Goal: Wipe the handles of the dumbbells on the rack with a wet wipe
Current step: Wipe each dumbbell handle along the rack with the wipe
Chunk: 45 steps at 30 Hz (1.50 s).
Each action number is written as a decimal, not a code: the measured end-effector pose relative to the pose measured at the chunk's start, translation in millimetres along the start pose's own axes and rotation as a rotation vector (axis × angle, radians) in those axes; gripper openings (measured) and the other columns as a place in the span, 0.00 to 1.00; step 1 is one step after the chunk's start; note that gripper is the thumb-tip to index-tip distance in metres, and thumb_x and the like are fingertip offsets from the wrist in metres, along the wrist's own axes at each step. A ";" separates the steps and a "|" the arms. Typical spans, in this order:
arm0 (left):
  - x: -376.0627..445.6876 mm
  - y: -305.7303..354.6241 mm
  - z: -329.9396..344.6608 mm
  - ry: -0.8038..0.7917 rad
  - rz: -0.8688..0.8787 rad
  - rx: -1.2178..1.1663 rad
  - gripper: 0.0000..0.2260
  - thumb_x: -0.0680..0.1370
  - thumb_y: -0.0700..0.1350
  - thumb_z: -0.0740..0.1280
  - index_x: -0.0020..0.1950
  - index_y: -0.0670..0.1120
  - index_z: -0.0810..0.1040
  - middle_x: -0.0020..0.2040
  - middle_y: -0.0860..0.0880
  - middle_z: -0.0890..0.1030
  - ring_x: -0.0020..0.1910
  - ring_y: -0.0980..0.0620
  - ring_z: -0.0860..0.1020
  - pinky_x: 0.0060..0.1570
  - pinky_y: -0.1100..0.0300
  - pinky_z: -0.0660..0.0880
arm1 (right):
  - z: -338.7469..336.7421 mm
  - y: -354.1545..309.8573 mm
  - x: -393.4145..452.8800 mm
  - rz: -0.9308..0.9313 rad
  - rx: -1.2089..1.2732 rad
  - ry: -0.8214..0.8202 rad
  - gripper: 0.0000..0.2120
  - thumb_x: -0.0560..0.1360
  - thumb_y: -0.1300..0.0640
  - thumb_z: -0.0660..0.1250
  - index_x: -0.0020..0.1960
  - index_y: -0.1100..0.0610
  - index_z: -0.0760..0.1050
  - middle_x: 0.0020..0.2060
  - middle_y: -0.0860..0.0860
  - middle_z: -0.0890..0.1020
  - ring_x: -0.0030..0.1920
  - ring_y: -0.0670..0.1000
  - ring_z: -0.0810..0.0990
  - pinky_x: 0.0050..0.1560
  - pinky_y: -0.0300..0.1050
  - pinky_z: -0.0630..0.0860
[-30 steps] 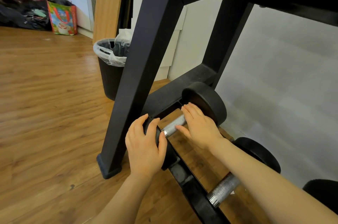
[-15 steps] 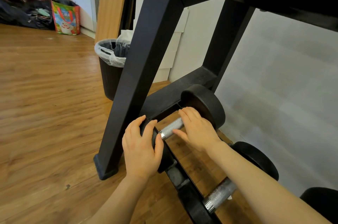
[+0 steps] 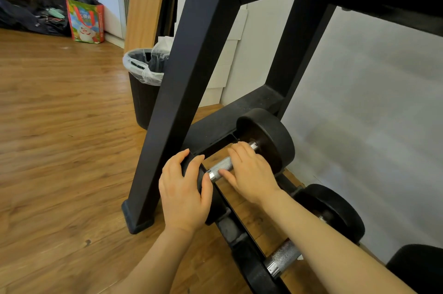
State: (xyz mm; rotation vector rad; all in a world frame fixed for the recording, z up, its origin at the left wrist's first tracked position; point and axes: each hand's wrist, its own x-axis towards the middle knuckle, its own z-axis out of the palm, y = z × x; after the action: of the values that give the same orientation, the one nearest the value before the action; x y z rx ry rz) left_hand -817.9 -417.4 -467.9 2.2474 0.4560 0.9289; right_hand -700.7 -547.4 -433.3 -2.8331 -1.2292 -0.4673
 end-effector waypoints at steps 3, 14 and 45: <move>-0.4 0.2 -0.5 0.007 0.008 0.000 0.20 0.77 0.53 0.57 0.64 0.47 0.78 0.67 0.45 0.72 0.68 0.46 0.68 0.64 0.50 0.61 | 1.1 9.3 3.0 0.082 -0.019 0.040 0.29 0.78 0.38 0.54 0.69 0.56 0.69 0.66 0.52 0.73 0.69 0.50 0.68 0.57 0.43 0.74; -0.8 3.3 0.5 0.036 -0.010 -0.021 0.20 0.77 0.53 0.57 0.63 0.47 0.78 0.67 0.45 0.73 0.68 0.45 0.68 0.63 0.49 0.63 | 20.7 -8.8 -17.5 0.303 0.244 0.202 0.26 0.81 0.51 0.59 0.77 0.55 0.59 0.76 0.51 0.61 0.77 0.48 0.55 0.70 0.45 0.61; -2.4 2.0 2.3 0.042 -0.014 -0.057 0.20 0.77 0.53 0.57 0.65 0.48 0.77 0.67 0.45 0.72 0.68 0.44 0.68 0.64 0.41 0.68 | 14.6 -12.8 -19.8 0.569 0.589 0.399 0.16 0.80 0.59 0.62 0.67 0.57 0.72 0.61 0.47 0.74 0.57 0.39 0.72 0.50 0.20 0.66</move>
State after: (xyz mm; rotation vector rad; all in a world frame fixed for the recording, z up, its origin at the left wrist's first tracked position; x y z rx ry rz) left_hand -817.7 -421.2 -468.9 2.1749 0.4576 0.9718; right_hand -718.7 -550.7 -454.1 -2.2725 -0.3696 -0.4966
